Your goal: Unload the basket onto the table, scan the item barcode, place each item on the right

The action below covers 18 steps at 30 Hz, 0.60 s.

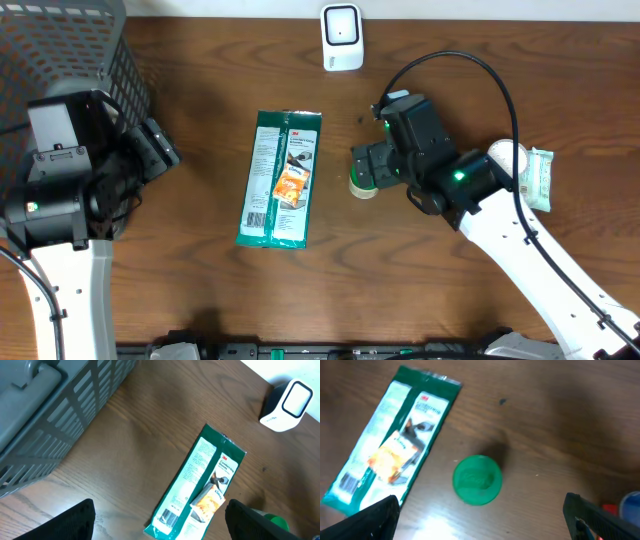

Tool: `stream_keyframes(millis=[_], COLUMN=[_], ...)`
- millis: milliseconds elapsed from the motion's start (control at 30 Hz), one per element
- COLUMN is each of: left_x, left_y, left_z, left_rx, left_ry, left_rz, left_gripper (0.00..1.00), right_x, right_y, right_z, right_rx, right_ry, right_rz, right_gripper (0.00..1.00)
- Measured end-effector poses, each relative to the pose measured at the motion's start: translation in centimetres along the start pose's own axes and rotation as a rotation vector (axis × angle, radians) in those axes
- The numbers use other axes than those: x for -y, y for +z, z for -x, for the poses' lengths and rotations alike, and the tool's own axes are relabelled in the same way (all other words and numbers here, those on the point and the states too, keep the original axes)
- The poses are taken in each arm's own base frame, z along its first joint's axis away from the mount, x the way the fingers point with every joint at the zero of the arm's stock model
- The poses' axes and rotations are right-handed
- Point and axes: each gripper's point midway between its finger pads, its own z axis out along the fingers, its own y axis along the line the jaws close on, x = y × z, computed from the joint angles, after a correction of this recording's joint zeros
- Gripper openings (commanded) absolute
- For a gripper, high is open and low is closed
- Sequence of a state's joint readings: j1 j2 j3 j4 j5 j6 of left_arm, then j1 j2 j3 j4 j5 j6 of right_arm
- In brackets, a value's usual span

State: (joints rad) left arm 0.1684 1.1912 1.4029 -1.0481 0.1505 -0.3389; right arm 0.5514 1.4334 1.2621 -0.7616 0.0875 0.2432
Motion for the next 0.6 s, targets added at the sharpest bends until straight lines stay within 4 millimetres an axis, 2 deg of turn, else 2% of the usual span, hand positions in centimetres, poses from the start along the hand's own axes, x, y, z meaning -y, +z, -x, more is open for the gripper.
stream_keyframes(millis=[100,267,367,433,600], left_x=[0.0,0.0,0.0,0.0,0.0], left_y=[0.0,0.0,0.0,0.0,0.0], left_z=[0.0,0.0,0.0,0.0,0.0], left_rx=[0.0,0.0,0.0,0.0,-0.001], left_ry=[0.0,0.0,0.0,0.0,0.0], left_rz=[0.0,0.0,0.0,0.0,0.0], left_gripper=[0.82,0.81,0.81,0.82,0.81], right_x=[-0.1,1.0,1.4,1.6,2.0], right_y=[-1.0,-4.8,-6.5,-6.9,-6.5], right_z=[0.5,4.3,5.3,4.9,2.1], right_rx=[-0.022,0.036,0.052,0.035,-0.09], right_ry=[0.013,0.056,0.069,0.071,0.066], right_rz=[0.037,0.058,0.06,0.057,0.039], right_gripper=[0.99,0.99,0.99,0.99,0.99])
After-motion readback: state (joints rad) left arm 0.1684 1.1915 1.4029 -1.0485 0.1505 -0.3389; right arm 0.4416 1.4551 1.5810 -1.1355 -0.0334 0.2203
